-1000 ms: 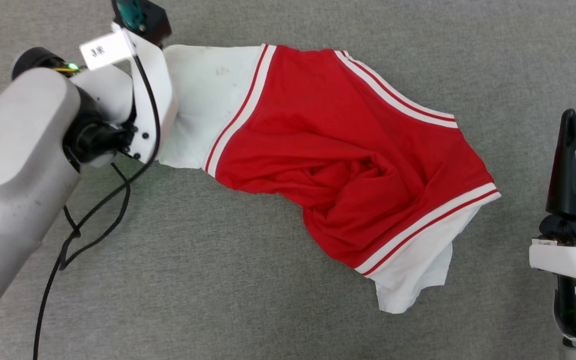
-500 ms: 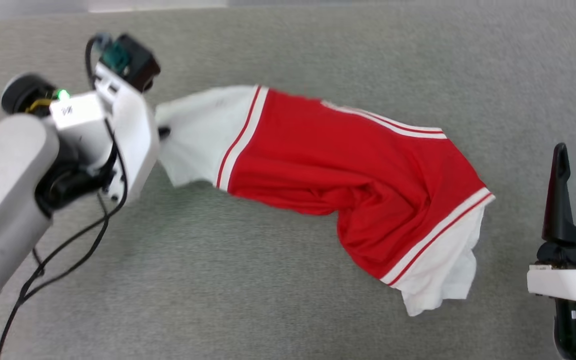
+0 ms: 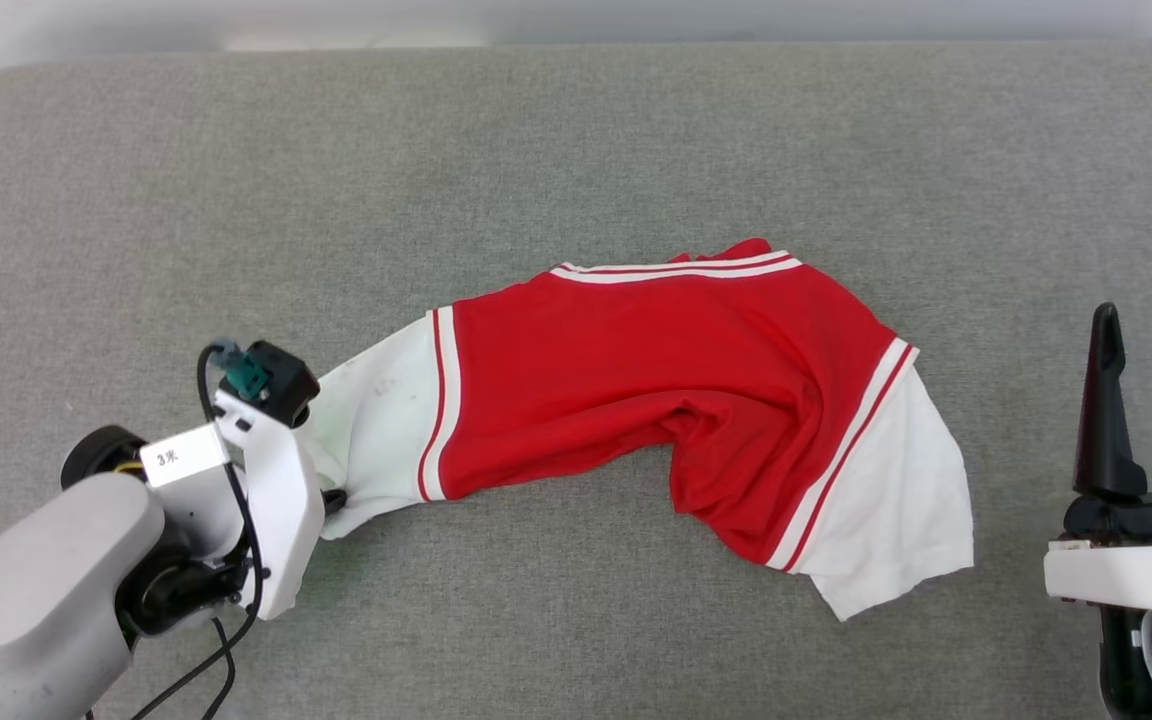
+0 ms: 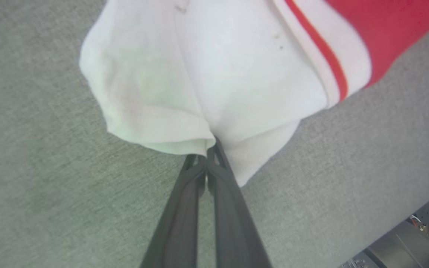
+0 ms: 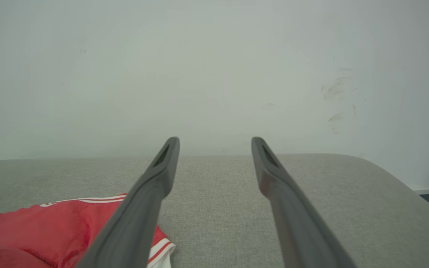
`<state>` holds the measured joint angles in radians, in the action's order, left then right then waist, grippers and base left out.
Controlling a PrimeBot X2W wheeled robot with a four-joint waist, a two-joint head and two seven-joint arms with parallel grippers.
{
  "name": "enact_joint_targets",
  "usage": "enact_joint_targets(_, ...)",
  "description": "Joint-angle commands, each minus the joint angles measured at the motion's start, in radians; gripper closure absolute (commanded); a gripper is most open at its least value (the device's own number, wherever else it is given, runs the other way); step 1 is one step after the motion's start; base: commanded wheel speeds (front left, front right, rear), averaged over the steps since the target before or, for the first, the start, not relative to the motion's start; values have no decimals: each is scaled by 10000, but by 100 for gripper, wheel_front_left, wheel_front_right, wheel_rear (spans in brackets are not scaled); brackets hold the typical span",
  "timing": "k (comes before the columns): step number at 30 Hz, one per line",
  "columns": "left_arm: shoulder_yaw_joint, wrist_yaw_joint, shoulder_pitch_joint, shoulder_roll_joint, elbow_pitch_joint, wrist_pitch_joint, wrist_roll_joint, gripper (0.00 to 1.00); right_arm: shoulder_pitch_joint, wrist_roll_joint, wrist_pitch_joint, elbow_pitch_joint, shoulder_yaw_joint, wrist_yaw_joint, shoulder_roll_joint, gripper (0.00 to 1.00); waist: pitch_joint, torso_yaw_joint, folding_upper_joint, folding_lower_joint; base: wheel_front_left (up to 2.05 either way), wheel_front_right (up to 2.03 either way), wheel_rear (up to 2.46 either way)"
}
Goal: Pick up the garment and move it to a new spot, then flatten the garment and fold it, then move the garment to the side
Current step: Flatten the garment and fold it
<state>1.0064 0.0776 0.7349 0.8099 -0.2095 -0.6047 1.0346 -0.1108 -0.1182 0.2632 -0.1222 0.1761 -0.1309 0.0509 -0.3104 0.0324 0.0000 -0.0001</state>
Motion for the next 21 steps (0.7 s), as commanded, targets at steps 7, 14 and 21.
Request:
enact_joint_targets(7, -257, -117, -371, -125, -335, 1111, -17, 0, 281, 163, 24, 94, 169, 3, -14, 0, 512, -73, 0, 1, 0, 0, 0)
enact_joint_targets(14, -1073, -362, 332, 592, 343, 1303, 213, 0, 342, 111, 22, 82, 143, 3, -14, 0, 730, 17, 0, 1, 0, 0, 0)
enact_joint_targets(21, -1612, -524, 1362, 1171, 725, 597, 370, 0, 208, 89, 22, -30, 52, 3, -14, 0, 510, -25, 0, 1, 0, 0, 0)
